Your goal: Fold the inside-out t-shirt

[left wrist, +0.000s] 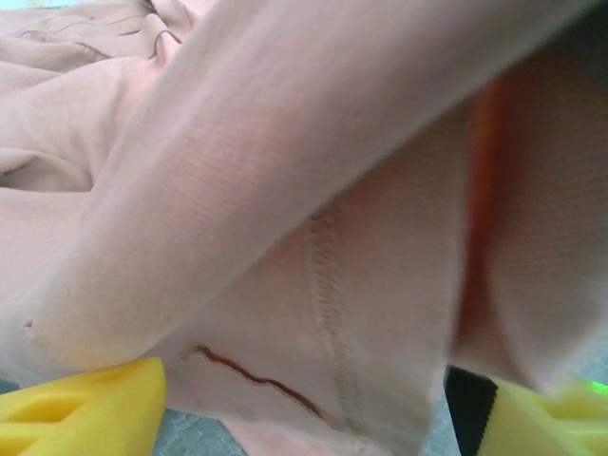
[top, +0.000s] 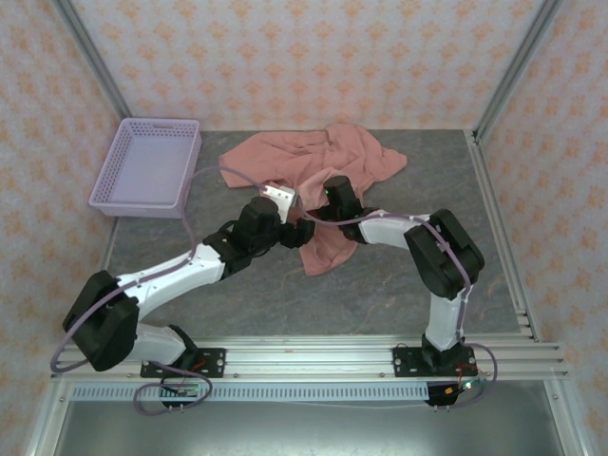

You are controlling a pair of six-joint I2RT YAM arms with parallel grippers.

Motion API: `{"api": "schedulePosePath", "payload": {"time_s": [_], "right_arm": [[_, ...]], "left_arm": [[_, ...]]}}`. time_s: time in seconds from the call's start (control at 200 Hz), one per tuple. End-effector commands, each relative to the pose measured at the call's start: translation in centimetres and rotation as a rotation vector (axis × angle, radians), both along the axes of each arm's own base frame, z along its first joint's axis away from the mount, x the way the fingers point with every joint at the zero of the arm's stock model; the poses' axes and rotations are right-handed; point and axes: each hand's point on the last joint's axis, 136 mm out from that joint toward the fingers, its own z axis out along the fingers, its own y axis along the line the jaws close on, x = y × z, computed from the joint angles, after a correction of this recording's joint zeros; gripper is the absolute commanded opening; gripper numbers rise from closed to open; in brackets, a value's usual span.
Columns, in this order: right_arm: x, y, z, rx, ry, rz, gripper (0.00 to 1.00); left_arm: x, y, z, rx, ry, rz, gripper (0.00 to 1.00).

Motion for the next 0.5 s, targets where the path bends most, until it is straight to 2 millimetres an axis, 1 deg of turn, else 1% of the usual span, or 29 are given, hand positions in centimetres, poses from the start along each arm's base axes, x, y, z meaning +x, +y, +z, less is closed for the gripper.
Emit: {"api": "schedulePosePath", "payload": {"time_s": [0.0, 0.09, 0.16, 0.2, 0.245, 0.265, 0.33, 0.495], "right_arm": [[0.0, -0.2, 2.1, 0.036, -0.026, -0.010, 0.33], [-0.2, -0.2, 2.0, 0.039, -0.023, -0.012, 0.33], [-0.3, -0.6, 1.9, 0.035, -0.025, -0.028, 0.32], [-0.4, -1.0, 1.9, 0.031, -0.029, -0.040, 0.32], [-0.5, -1.5, 1.8, 0.024, -0.034, -0.057, 0.32], [-0.6, -1.7, 1.8, 0.022, -0.038, -0.060, 0.32], [-0.8, -2.2, 1.9, 0.012, -0.046, -0.069, 0.32], [-1.5, -3.6, 1.8, -0.012, -0.056, -0.078, 0.32]], "left_arm": [[1.6, -0.5, 1.1, -0.009, -0.070, 0.029, 0.65], [2.3, -0.5, 1.2, -0.029, -0.078, 0.040, 0.49], [2.7, -0.7, 2.2, -0.061, -0.088, 0.031, 0.36], [2.8, -0.8, 3.0, -0.080, -0.098, 0.019, 0.25], [2.6, -0.8, 3.9, -0.096, -0.111, 0.004, 0.06], [2.6, -0.6, 4.2, -0.101, -0.115, 0.006, 0.00], [2.1, 0.2, 5.5, -0.118, -0.135, 0.014, 0.00], [0.5, 3.3, 8.9, -0.167, -0.162, 0.048, 0.00]]}}
